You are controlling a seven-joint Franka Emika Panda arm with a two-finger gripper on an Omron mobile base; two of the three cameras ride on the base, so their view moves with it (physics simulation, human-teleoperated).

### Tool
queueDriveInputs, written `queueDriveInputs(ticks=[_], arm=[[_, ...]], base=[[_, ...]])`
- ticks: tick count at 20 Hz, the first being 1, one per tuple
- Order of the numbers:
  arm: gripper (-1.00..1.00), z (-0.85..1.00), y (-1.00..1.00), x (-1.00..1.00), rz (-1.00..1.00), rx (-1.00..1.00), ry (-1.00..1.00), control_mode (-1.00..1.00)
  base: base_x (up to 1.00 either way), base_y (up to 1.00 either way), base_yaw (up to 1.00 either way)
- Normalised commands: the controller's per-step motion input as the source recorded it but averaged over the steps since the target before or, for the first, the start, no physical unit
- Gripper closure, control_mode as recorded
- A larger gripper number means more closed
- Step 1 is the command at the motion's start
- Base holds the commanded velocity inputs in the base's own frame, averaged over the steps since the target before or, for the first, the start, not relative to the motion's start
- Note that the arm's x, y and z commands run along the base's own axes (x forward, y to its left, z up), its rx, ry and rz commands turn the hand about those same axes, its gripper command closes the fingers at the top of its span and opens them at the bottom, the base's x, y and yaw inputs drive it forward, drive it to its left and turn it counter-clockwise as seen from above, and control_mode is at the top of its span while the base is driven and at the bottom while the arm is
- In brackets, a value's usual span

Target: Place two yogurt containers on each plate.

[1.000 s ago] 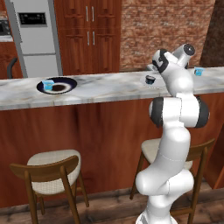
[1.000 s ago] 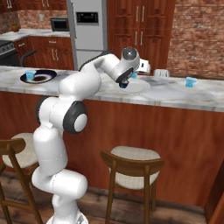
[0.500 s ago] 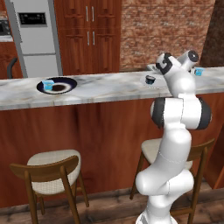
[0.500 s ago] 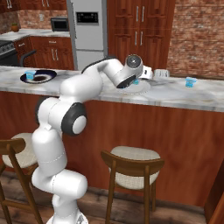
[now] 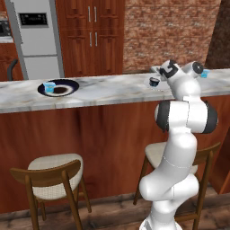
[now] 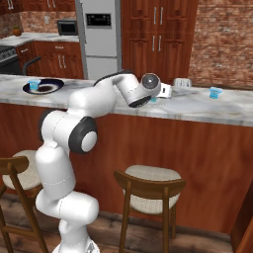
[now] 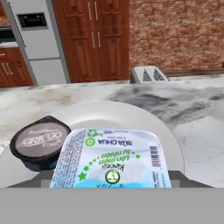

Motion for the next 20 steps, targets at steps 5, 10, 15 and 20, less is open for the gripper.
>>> queueDriveInputs(ticks=[5, 10, 15, 20], arm=[[1.0, -0.04, 0.0, 0.0, 0.0, 0.0, 0.0, -1.0], [1.0, 0.0, 0.0, 0.0, 0.0, 0.0, 0.0, -1.0], [1.0, 0.0, 0.0, 0.02, 0.0, 0.0, 0.0, -1.0], [-1.0, 0.0, 0.0, 0.06, 0.0, 0.0, 0.0, -1.0]], base=[[0.0, 0.0, 0.0], [0.0, 0.0, 0.0], [0.0, 0.0, 0.0], [0.0, 0.0, 0.0]])
